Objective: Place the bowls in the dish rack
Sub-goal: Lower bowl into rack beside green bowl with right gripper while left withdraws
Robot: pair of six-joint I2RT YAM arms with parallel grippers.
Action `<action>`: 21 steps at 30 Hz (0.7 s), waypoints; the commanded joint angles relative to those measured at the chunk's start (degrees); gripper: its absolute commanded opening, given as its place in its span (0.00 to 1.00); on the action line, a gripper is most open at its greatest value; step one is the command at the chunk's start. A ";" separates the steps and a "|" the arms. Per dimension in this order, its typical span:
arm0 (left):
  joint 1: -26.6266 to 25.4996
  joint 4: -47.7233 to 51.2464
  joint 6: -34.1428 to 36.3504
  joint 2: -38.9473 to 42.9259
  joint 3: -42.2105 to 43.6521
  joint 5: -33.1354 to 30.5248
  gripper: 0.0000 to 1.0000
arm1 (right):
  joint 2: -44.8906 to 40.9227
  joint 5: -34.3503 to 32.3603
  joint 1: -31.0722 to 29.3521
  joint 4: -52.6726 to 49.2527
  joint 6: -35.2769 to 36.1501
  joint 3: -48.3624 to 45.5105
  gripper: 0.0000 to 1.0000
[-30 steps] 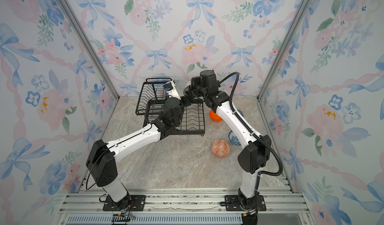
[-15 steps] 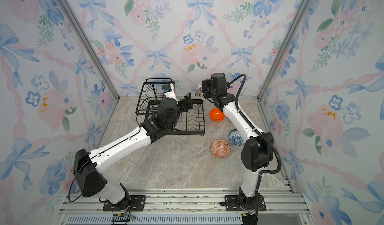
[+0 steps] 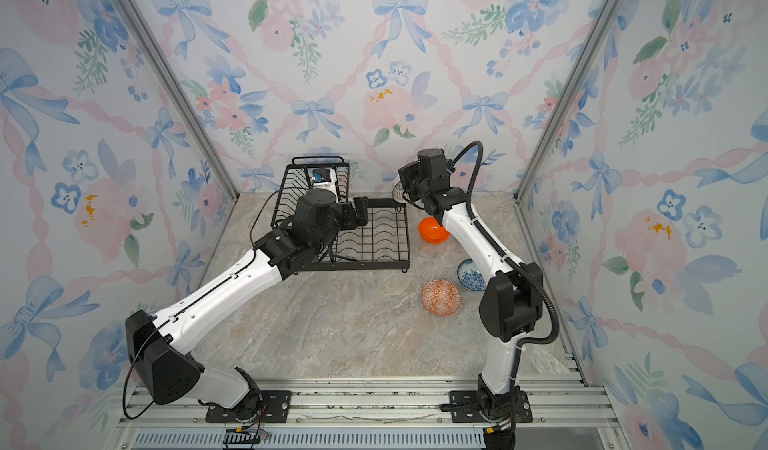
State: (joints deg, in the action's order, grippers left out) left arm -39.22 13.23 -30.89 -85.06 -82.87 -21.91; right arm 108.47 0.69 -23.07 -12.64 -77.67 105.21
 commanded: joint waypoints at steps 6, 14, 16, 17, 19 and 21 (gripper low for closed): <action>5.22 1.41 -1.54 -1.25 -0.22 9.13 0.98 | -1.71 -1.91 -3.48 9.15 6.57 -4.93 0.00; 10.09 1.37 -0.07 -1.98 0.17 15.38 0.98 | 0.40 -5.30 -5.21 12.56 5.56 -7.82 0.00; 11.37 1.38 0.72 -2.42 0.40 16.22 0.98 | 2.85 -5.00 -5.82 14.82 4.82 -7.15 0.00; 11.75 1.37 0.85 -2.55 0.58 16.28 0.98 | 4.17 -4.80 -6.02 14.92 3.90 -6.36 0.00; 12.69 1.36 -0.45 -2.53 1.11 17.71 0.98 | 6.80 -4.53 -6.67 16.99 2.01 -4.93 0.00; 13.07 1.42 -1.26 -2.33 0.92 19.21 0.98 | 8.68 -5.27 -7.37 18.62 0.87 -4.09 0.00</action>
State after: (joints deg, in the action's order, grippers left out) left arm -26.85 13.85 -31.75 -87.02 -82.67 -5.96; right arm 114.37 -3.49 -28.84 -0.21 -74.59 98.83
